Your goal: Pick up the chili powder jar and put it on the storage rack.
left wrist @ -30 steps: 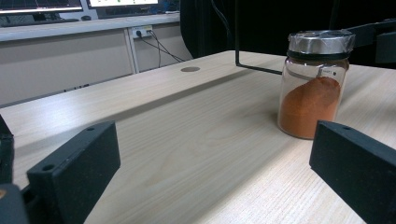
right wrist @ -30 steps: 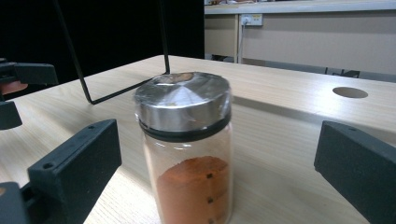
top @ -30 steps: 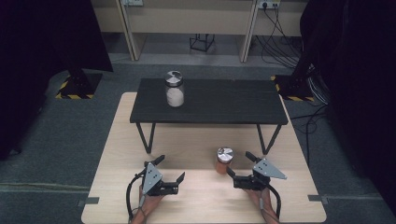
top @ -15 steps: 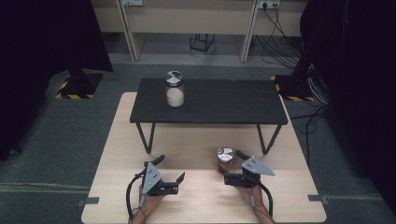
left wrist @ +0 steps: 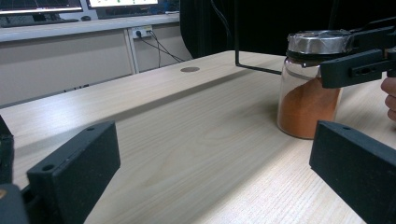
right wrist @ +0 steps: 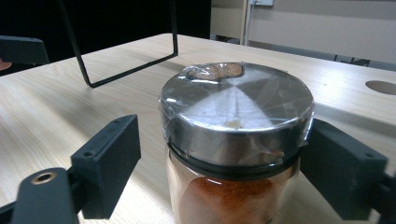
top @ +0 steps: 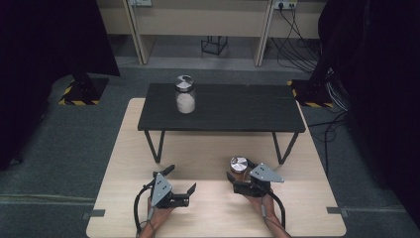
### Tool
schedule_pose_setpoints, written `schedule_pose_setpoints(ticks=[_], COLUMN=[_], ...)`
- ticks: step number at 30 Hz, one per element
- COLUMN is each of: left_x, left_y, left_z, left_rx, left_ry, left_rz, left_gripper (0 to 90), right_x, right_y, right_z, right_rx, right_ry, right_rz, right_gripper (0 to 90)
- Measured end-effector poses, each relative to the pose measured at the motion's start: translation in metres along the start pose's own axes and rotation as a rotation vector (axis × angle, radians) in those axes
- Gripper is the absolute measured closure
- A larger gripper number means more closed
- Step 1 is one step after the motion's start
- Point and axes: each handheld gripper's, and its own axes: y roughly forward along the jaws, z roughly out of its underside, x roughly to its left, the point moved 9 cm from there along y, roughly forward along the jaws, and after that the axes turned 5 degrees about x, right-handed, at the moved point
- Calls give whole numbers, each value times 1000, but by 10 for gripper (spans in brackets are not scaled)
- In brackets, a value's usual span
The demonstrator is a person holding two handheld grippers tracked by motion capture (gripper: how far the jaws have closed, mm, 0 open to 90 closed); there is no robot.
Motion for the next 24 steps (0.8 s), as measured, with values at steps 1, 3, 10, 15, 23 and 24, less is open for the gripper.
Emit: schedule_pose_setpoints(ticks=[1, 3, 10, 15, 23, 24], left_x=[0, 0, 0, 0, 0, 0], left_y=[0, 0, 0, 0, 0, 0], left_z=[0, 0, 0, 0, 0, 0], left_rx=[0, 0, 0, 1, 1, 2], left_ry=[0, 1, 0, 1, 0, 0], left_rz=[0, 0, 1, 0, -1, -1], left_gripper=[11, 11, 11, 11, 12, 12], right_x=[0, 1, 0, -1, 1, 1], right_y=[0, 1, 4, 6, 5, 5], right_z=[0, 0, 0, -1, -2, -1], right_rx=[2, 8, 27, 37, 40, 38], right_ry=[-2, -4, 4, 15, 8, 7], right_rz=[2, 8, 22, 26, 28, 25], right_gripper=[181, 199, 253, 301, 310, 310])
